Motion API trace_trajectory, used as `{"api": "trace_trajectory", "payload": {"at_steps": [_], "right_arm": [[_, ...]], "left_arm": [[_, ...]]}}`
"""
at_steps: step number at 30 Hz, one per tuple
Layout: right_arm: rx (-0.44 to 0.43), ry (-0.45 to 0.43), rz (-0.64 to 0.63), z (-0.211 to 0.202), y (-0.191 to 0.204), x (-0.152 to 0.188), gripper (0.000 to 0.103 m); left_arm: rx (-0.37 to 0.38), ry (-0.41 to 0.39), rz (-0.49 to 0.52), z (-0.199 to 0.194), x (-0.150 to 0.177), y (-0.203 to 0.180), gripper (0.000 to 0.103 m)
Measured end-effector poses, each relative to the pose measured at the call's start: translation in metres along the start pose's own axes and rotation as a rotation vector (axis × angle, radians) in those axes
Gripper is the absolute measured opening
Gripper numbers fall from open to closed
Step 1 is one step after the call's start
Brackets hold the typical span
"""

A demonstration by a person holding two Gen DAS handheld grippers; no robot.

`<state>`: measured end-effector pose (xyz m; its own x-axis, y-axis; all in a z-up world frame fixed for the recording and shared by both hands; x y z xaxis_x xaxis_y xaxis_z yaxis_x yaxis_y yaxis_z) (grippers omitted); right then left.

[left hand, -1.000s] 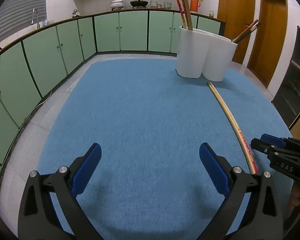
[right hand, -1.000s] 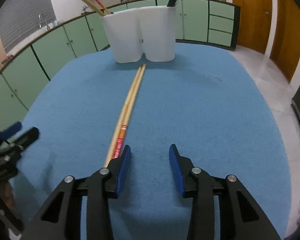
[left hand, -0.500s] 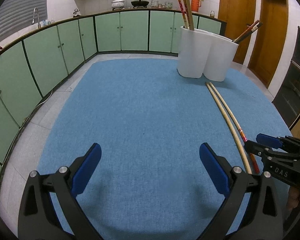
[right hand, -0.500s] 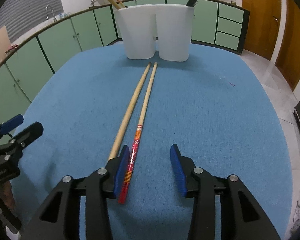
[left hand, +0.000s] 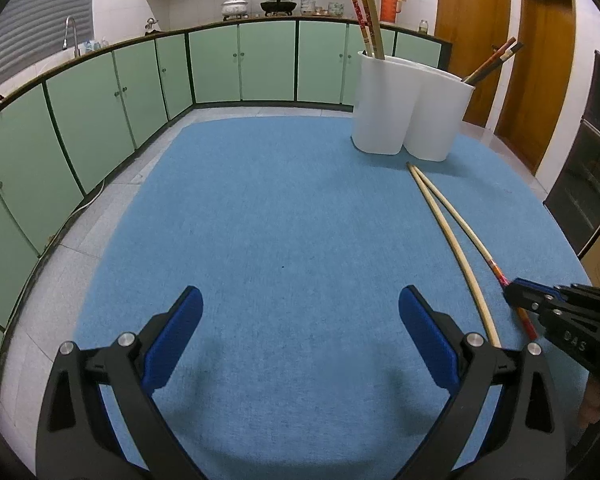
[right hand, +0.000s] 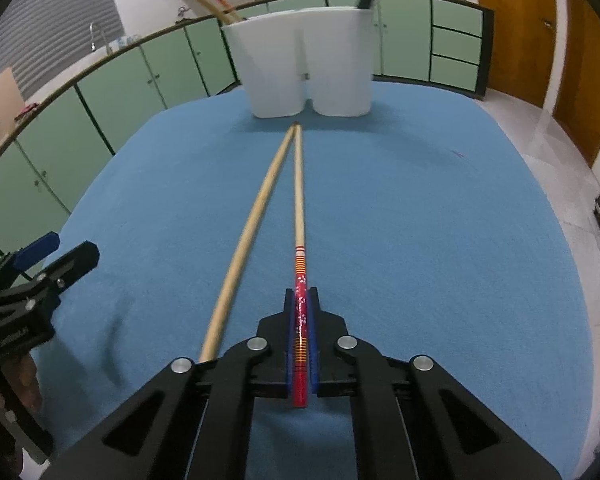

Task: Organize utensils
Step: 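Close the right gripper on the red-patterned chopstick while the left grasps the plain wooden chopstick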

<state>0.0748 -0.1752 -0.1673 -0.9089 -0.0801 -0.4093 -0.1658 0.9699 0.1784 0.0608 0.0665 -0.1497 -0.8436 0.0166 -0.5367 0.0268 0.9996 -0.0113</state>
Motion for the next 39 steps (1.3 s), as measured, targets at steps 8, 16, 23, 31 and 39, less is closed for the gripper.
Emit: {"api": "trace_trajectory", "payload": {"at_steps": [8,16,23,31,39], "right_arm": [[0.012,-0.016,0.132,-0.012,-0.04,0.014,0.005],[-0.026,-0.051,0.144,-0.003,-0.053,-0.006,0.006],[-0.077,-0.098,0.152,-0.022,-0.069,0.01,0.018],[-0.052,-0.122,0.202,-0.033,-0.091,0.021,0.033],[-0.043,-0.117,0.22,-0.032,-0.097,0.023,0.033]], "left_arm": [[0.024,0.005,0.032,-0.001,0.004,-0.017,0.095],[0.094,0.011,0.056,-0.004,0.006,-0.046,0.095],[0.135,0.036,0.091,0.004,0.014,-0.073,0.095],[0.151,0.074,0.134,0.016,0.018,-0.099,0.095],[0.142,0.135,0.131,0.03,0.009,-0.108,0.054]]}}
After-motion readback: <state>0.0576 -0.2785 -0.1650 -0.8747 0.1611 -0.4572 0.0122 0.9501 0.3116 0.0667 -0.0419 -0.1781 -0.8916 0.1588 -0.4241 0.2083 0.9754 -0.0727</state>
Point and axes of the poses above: each gripper's, at about its wrist camera, not at the fingertips, and z roughly the way its jaws point, y to its left, x to its underside, the point moved 1 cm from there along z, roughly the way its jaws point, and after that the axes turned 13 degrees about y, right-handed, at the moved point
